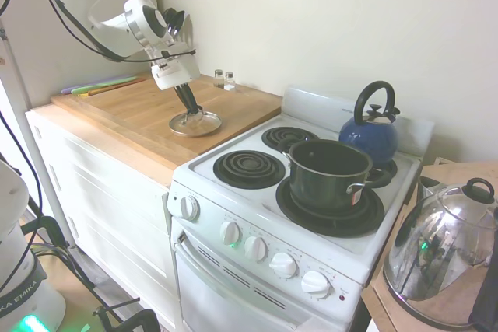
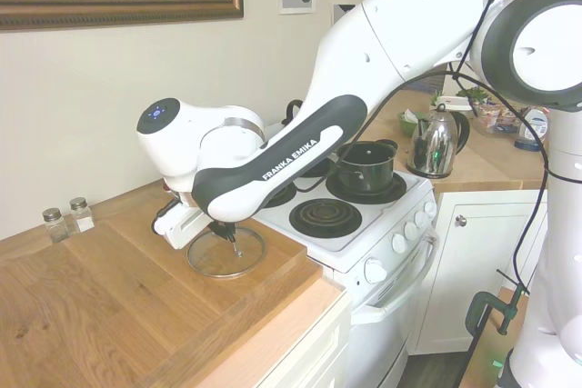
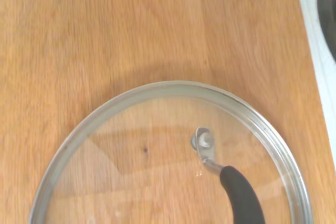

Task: Uncover the lid of the pot

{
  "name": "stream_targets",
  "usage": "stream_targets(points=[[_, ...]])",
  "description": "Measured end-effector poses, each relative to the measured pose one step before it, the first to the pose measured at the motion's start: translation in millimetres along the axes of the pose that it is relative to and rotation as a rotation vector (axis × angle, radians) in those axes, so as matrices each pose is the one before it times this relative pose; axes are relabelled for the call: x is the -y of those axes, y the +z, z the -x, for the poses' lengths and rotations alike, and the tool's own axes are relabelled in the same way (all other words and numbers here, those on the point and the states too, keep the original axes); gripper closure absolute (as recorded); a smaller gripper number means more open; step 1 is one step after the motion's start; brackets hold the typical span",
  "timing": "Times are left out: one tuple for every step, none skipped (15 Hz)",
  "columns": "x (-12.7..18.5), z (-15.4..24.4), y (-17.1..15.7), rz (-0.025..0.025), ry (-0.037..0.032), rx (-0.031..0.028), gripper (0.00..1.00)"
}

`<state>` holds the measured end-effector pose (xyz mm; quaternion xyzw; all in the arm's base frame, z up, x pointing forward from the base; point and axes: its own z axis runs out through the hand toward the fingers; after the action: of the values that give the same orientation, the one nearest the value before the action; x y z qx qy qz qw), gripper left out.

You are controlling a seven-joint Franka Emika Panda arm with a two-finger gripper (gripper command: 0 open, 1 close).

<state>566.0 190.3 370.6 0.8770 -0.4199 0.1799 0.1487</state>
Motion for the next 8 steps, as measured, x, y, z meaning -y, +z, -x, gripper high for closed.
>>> stream_targets(points=[[-0.49, -1.34, -0.10, 0.00049, 0.00052, 0.00466, 0.00], [-0.03, -2.18, -0.95, -0.00079, 0.00167, 0.00268, 0.00], [-0.03, -2.13, -1.16, -0.00147, 0.00312, 0.00278, 0.00], [-0.33, -2.07, -0.44, -0.00069, 0.00187, 0.00182, 0.00], [-0.53, -2.39, -0.06, -0.00003, 0.00045, 0.00269, 0.00], [-0.42, -2.09, 0.24, 0.00038, 0.00070, 0.00229, 0.00], [-0.42, -1.83, 0.42, 0.00068, 0.00163, 0.00182, 0.00], [-0.12, -1.47, -0.10, -0.00046, 0.00126, 0.00162, 0.00]])
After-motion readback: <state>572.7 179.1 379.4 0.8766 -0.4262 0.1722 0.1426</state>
